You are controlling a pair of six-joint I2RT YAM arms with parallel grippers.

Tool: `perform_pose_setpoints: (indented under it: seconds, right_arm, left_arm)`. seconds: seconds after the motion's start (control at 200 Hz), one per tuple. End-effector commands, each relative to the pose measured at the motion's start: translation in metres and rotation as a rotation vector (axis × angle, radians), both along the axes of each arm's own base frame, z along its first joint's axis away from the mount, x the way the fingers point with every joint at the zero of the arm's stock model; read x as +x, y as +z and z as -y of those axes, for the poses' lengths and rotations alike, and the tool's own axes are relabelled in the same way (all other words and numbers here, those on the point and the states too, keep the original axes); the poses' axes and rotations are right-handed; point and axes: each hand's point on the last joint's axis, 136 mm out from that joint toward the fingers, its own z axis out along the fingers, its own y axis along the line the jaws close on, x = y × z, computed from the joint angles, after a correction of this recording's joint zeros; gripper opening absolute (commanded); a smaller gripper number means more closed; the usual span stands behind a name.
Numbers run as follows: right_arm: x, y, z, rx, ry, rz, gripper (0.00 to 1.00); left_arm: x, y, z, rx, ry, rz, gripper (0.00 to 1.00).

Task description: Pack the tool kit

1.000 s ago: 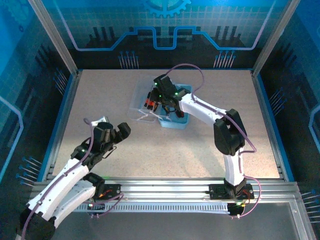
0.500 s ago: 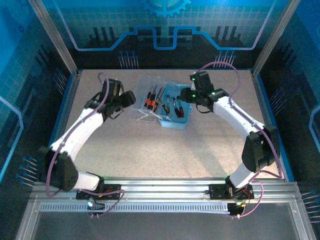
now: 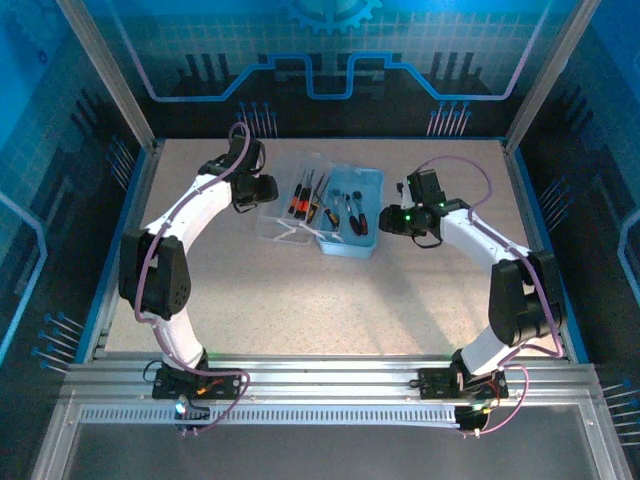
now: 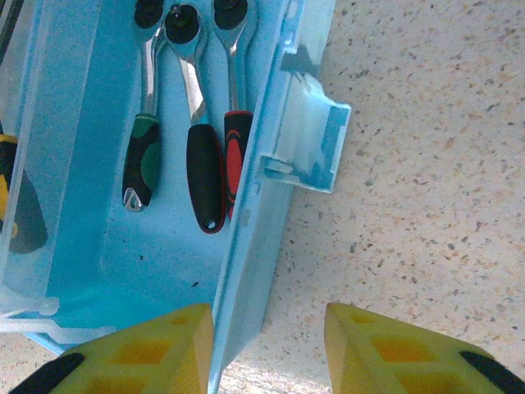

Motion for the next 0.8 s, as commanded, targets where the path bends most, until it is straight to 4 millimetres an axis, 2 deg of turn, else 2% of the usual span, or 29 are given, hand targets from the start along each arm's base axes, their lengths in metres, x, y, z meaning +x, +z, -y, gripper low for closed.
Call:
perform_pose_setpoints:
  seconds: [0.0, 0.13, 0.36, 0.65, 0.795]
  right_arm:
    - [0.005, 0.011, 0.000, 0.046, 0.005, 0.061, 0.40]
    - [0.004, 0.011, 0.001, 0.045, 0.005, 0.067, 0.37]
    - [0.003, 0.012, 0.003, 0.051, 0.002, 0.079, 0.32]
    - [0.000, 0.018, 0.008, 0.056, -0.003, 0.097, 0.30]
    - [-0.003, 0.019, 0.015, 0.045, -0.018, 0.109, 0.29]
  left_arm:
    - [-0.003, -0.008, 0.004, 0.011, -0.042, -0.034, 0.40]
    - [-0.009, -0.015, 0.011, -0.011, -0.073, -0.044, 0.27]
    - [-0.022, -0.014, 0.019, 0.028, -0.101, -0.050, 0.13]
    - [-0.058, -0.011, 0.038, 0.092, -0.150, -0.043, 0.05]
    - [-0.085, -0.018, 0.032, 0.108, -0.127, -0.074, 0.04]
